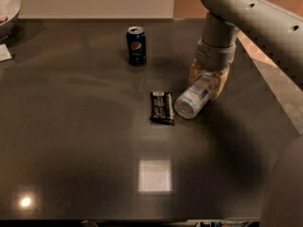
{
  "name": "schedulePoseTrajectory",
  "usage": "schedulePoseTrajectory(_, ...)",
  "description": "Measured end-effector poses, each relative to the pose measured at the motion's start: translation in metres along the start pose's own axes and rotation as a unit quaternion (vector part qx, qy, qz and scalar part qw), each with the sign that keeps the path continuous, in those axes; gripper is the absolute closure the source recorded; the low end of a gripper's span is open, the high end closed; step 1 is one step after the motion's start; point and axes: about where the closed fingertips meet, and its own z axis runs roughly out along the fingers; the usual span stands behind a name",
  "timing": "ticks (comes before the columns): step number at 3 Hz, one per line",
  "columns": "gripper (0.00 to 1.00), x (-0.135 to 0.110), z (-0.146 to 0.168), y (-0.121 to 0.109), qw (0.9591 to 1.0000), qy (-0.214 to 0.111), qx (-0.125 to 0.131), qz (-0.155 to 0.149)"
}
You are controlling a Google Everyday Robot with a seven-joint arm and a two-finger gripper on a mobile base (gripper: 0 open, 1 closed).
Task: Move blue plastic bottle near pepsi can
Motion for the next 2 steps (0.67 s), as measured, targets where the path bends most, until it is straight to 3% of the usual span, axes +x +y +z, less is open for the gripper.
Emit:
schedulePoseTrajectory(1,1.00,0.020,-0.020,-0.050,0.9930,0.015,0.037,0.111)
schedulePoseTrajectory(2,1.00,0.026,-0.028,-0.078,0.9882,0.018,0.053,0.142)
